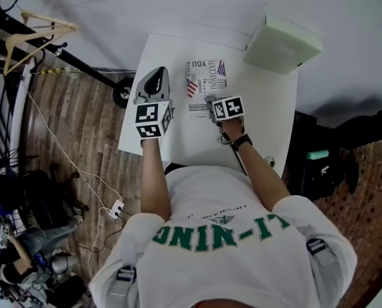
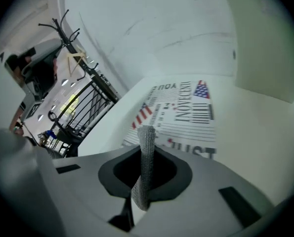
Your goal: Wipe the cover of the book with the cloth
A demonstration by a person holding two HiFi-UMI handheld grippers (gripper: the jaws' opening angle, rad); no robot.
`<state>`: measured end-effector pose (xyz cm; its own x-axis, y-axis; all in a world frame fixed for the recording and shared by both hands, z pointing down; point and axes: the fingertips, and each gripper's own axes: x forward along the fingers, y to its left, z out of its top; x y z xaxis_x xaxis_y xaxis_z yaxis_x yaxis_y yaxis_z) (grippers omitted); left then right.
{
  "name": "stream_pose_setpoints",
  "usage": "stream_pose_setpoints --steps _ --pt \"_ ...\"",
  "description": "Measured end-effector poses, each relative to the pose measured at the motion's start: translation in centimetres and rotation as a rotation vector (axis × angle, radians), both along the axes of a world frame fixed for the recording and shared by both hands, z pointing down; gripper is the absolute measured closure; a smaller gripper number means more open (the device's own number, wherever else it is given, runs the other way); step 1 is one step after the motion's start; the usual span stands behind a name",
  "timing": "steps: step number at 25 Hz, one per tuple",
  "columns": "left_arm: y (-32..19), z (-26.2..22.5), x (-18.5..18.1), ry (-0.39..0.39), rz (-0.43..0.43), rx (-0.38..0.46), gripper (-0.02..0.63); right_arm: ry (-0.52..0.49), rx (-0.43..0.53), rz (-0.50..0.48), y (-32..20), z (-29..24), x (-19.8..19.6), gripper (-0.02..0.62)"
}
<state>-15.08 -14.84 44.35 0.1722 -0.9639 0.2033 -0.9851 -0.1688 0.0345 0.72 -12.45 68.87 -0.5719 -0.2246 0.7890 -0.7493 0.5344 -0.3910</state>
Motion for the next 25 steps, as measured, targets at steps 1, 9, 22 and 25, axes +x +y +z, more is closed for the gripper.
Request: stream_pose_setpoints --steps 1,9,22,25 --pt "0.2 0.0 -0.2 -0.001 -0.006 -0.002 0.600 -0.035 -0.018 -0.040 1.1 0.0 -2.1 0.561" --pt "1.8 0.0 -1.9 -0.006 -0.058 -0.005 0.600 -0.069 -0.105 -0.090 4.8 1.6 -8.4 0.561" --pt "1.6 0.6 0.2 0.013 -0.016 -0.008 0.600 -0.083 -0.094 0.293 0.1 1.2 7.4 0.563" --pt "1.3 0.6 1.0 0.014 -0.002 -0.004 0.601 -0.086 -0.087 0.317 -0.1 1.3 8.3 0.563"
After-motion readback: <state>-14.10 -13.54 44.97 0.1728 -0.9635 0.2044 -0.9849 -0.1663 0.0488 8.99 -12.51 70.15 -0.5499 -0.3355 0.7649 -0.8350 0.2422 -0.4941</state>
